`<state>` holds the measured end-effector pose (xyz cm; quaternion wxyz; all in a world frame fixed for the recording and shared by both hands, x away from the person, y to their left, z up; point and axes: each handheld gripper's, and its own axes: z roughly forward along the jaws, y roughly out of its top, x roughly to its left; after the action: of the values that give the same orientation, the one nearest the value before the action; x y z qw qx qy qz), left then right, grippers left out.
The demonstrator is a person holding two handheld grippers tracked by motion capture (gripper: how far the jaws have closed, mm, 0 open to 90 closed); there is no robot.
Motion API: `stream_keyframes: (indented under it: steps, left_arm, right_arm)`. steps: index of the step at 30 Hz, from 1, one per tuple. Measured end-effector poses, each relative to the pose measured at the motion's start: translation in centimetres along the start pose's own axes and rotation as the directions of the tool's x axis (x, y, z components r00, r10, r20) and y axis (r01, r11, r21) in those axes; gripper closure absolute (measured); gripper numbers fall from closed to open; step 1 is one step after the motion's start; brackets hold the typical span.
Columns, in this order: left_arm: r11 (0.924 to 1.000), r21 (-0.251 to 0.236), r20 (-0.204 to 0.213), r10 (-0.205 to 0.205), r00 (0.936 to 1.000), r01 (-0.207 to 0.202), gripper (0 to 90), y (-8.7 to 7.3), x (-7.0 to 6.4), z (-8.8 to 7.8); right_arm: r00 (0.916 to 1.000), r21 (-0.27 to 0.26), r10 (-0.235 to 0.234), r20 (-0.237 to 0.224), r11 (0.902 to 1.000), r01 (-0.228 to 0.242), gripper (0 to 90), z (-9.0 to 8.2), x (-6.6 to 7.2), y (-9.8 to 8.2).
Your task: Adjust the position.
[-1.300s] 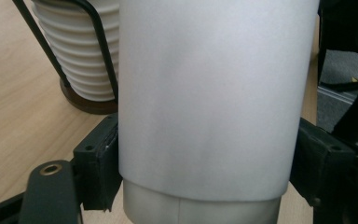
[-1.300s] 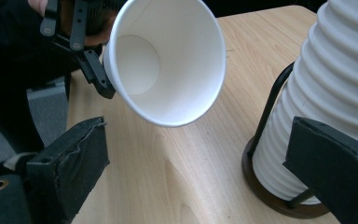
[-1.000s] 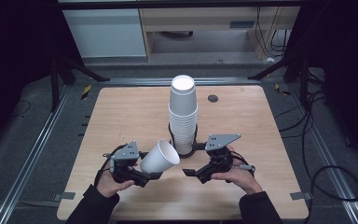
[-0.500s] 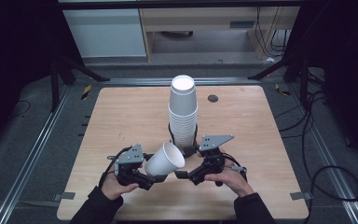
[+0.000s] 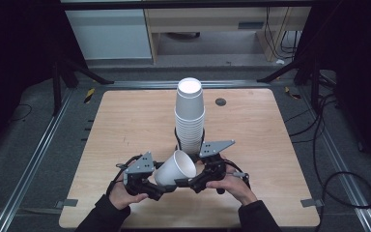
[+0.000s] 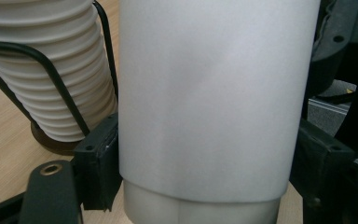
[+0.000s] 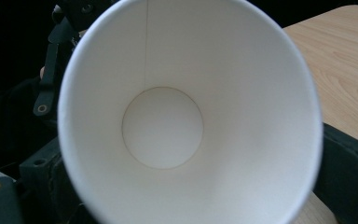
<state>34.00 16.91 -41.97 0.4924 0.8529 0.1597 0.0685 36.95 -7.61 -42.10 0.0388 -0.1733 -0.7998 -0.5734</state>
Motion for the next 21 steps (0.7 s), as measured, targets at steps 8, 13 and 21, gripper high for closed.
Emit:
stream_keyframes:
  steps: [8,13,21]
  left_arm:
    - [0.9998,0.018,0.002,0.011,0.9999,-0.011,21.7,0.01,-0.18,0.27]
    - [0.9997,0.02,0.006,0.014,0.9999,-0.014,21.7,0.02,-0.17,0.23]
    - [0.9996,0.025,0.012,0.015,0.9998,-0.016,21.5,-0.04,-0.09,0.25]
  right_arm:
    - [0.9999,0.009,-0.001,-0.011,1.0,0.002,5.0,0.35,0.03,-0.04]
    - [0.9997,0.008,0.004,-0.026,1.0,-0.004,6.6,0.23,-0.07,-0.12]
    - [0.999,0.0,0.021,-0.041,0.9998,-0.021,8.6,0.21,-0.21,-0.35]
